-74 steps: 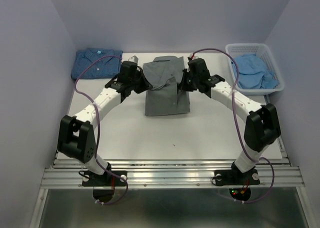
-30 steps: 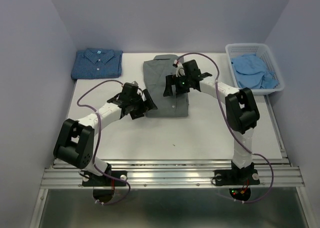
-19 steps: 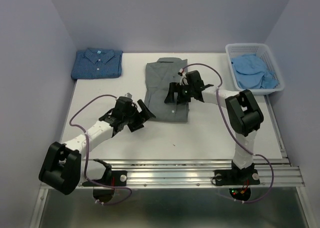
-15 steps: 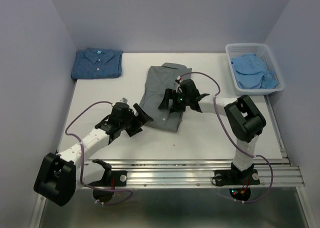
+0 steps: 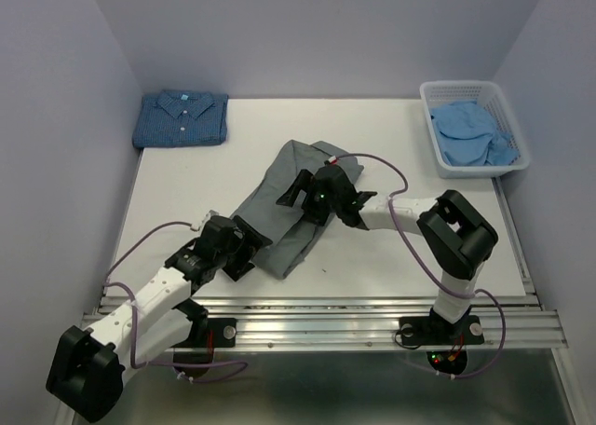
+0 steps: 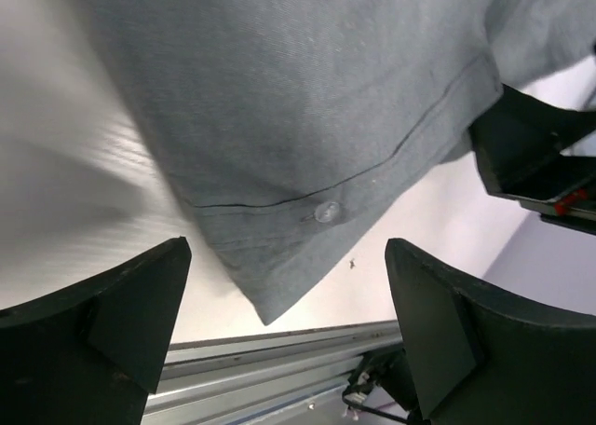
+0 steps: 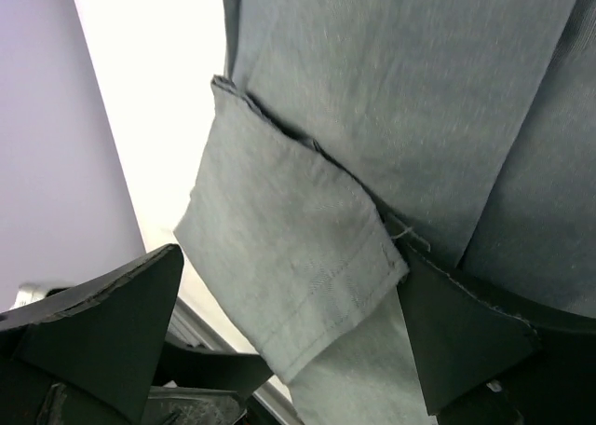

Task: Fold and stack the long sleeve shirts
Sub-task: Fold the shirt

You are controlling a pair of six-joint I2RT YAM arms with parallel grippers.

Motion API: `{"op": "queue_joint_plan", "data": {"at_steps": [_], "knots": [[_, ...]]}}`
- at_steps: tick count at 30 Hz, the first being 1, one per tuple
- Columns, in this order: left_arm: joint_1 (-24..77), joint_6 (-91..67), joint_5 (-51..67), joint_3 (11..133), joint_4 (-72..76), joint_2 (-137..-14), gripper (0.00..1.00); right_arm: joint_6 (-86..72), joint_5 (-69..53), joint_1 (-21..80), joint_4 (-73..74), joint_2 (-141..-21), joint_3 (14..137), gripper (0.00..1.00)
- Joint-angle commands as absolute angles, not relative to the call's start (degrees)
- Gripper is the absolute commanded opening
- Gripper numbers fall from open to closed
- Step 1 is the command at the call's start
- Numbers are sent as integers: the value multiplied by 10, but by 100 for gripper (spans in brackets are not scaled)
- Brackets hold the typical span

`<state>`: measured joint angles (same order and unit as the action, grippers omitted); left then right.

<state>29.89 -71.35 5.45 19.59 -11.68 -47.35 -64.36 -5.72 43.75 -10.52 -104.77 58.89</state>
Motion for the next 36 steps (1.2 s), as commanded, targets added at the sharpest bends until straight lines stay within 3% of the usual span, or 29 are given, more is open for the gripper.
{"op": "queue_joint_plan", "data": {"at_steps": [1,6,15,17,19,21,24,25,27,32,35,36], "knots": [[301,-724,-26,255,-253,-457,99,-636,-47,435,-94,-1020,618,100],[301,-727,-24,261,-309,-459,99,-578,-19,435,-57,-987,644,100],[301,-736,-15,217,-167,-550,97,-536,-13,412,-35,-934,631,100],[301,-733,-16,221,-133,-588,90,-524,-4,402,-22,-927,627,100],[300,-724,-13,223,-107,-614,74,-497,23,395,-5,-917,627,100],[300,-714,-8,233,-92,-652,53,-459,53,389,23,-905,628,100],[300,-701,-8,252,-95,-687,30,-412,90,389,45,-894,629,100],[300,-696,-13,257,-104,-691,13,-397,94,384,47,-887,630,100],[301,-693,-20,275,-119,-690,0,-330,83,384,47,-884,635,100],[300,-645,-29,346,-189,-653,0,-135,6,384,58,-902,659,99],[301,-614,-26,404,-249,-643,0,-79,-44,384,60,-934,685,73],[301,-600,-25,419,-264,-642,0,-74,-42,390,60,-947,693,47]]}}
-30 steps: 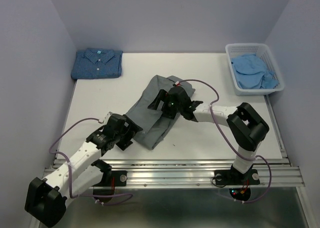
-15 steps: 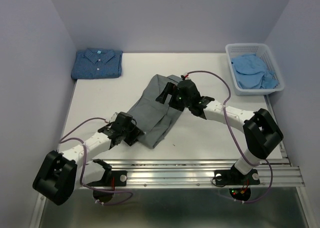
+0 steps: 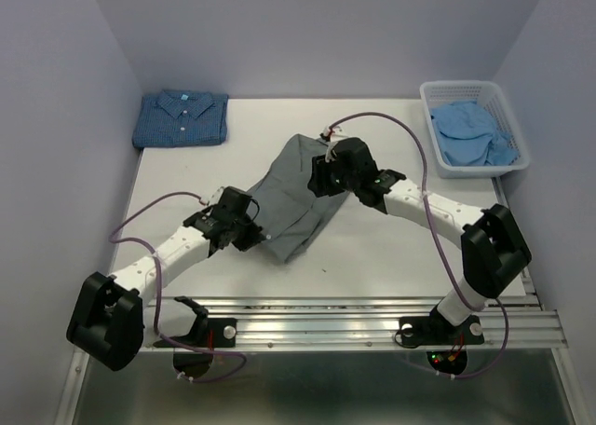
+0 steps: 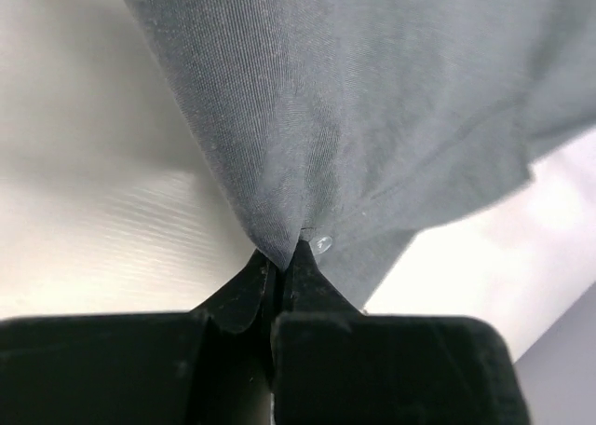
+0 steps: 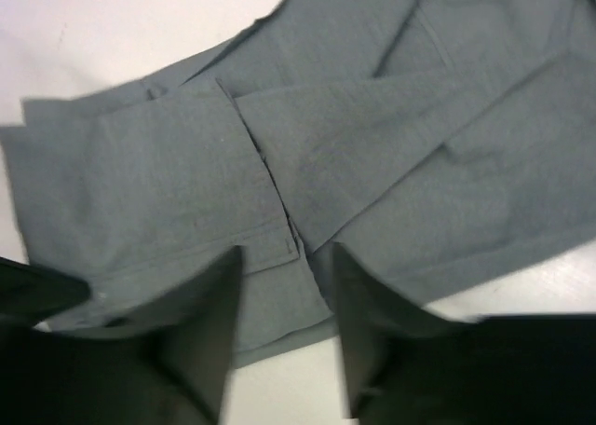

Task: Fold and stack the long sleeve shirts
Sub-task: Fold the shirt

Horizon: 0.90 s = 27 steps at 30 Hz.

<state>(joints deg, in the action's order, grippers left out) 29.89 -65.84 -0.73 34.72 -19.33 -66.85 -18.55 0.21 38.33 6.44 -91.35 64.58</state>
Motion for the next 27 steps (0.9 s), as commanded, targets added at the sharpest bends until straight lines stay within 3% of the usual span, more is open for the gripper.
{"op": "queue_joint_plan", "data": {"at_steps": [1,2,6,19,27], "knots": [[301,-588,-13,433,-290,-641,0,-66,-53,399,62,-961,713,36],[301,-581,-11,465,-301,-640,0,-52,-63,404,68,-989,724,23],[301,-540,19,533,-326,-637,0,-51,-90,420,66,-1043,772,13],[301,-443,-16,671,-331,-695,0,-53,-132,545,41,-1148,785,4],[298,-410,-20,672,-319,-738,0,-150,32,550,57,-1116,778,1]]}}
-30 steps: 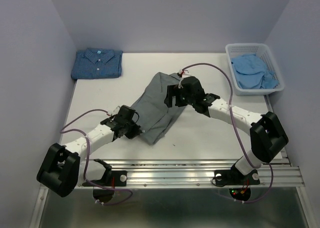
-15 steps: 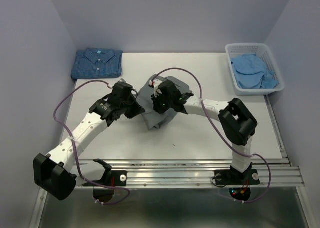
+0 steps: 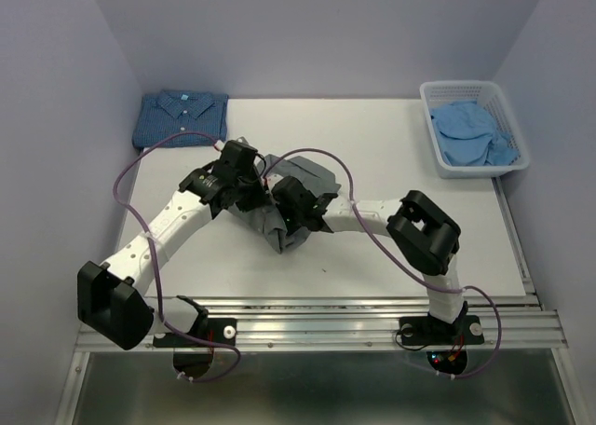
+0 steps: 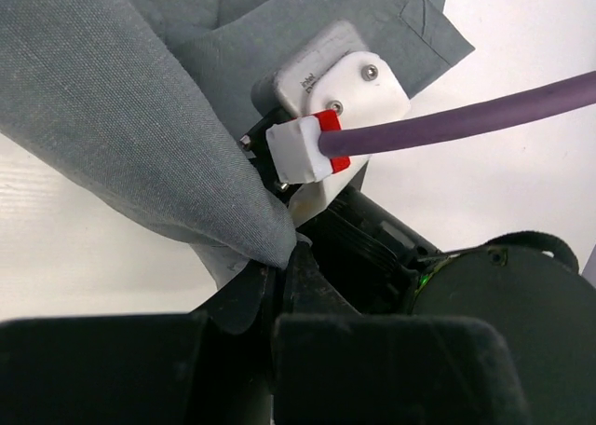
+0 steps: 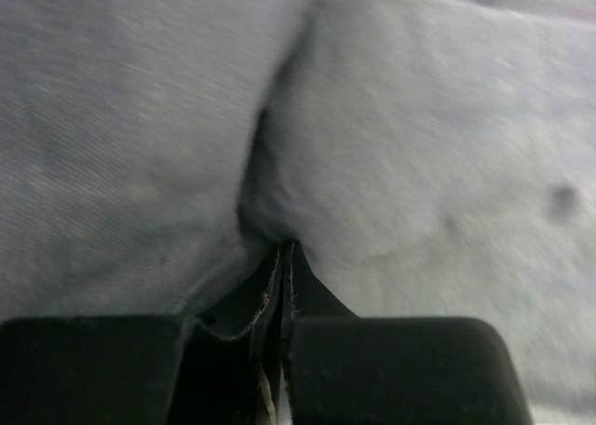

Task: Fold and stack the long sleeve shirts
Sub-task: Fold the shirt

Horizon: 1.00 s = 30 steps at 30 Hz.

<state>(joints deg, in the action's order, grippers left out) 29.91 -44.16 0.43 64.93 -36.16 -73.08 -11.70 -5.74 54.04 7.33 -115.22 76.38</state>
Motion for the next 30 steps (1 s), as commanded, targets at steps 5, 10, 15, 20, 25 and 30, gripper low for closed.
{"op": "queue_joint_plan", "data": {"at_steps": [5,10,15,20,25,30], "knots": [[298,-401,-14,661,-316,-730,0,-180,108,499,89,-1060,777,5],[297,-395,-11,657,-309,-721,0,-158,147,459,97,-1022,762,8],[295,-370,-9,681,-313,-744,0,-135,135,396,109,-1031,758,9],[294,-342,-3,722,-321,-789,0,-113,86,353,110,-1075,774,7],[294,-331,38,765,-301,-842,0,-114,73,320,115,-1118,781,4],[294,-331,69,784,-261,-894,0,-109,47,315,117,-1154,769,2]]}}
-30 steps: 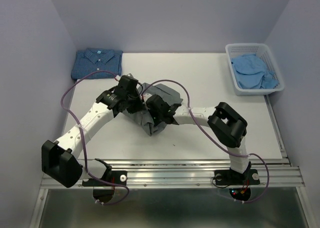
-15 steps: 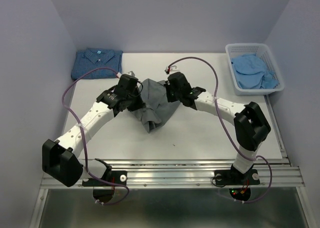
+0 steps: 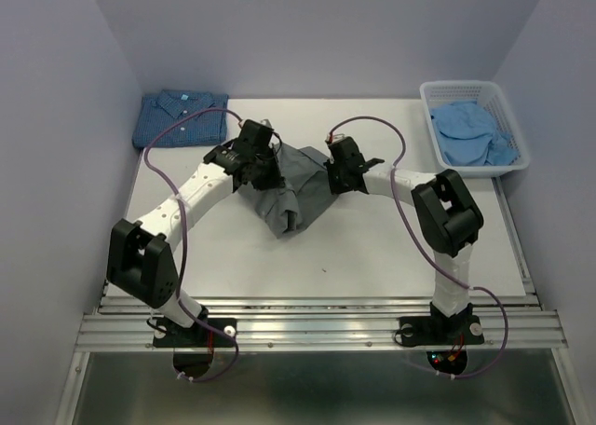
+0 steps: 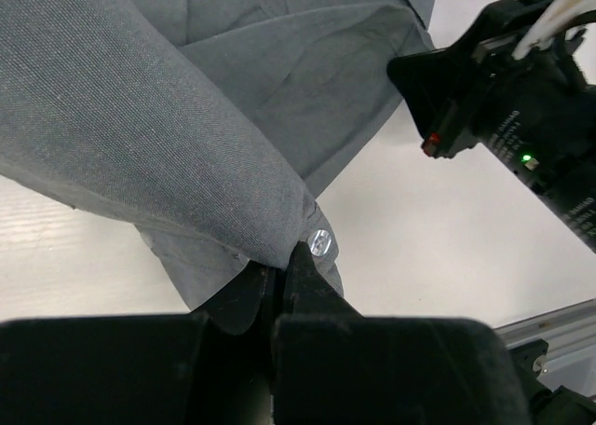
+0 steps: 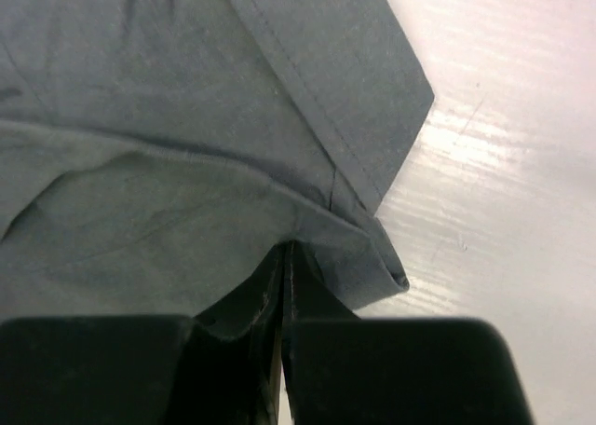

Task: Fold and stack the long sleeve shirts
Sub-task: Fold the shirt

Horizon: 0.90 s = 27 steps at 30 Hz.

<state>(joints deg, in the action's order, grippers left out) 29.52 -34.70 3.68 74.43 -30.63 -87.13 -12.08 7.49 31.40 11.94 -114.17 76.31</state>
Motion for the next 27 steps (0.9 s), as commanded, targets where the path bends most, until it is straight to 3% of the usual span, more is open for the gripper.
{"op": "queue_joint_plan", "data": {"at_steps": [1,11,27], "knots": [[293,-332,79,799,-250,-907,0,-106,36,309,116,-1157,767,1],[299,-332,126,939,-200,-1085,0,-116,4,309,105,-1170,759,1],[310,-336,157,1072,-142,-1254,0,-140,-36,291,70,-1118,733,1]]}}
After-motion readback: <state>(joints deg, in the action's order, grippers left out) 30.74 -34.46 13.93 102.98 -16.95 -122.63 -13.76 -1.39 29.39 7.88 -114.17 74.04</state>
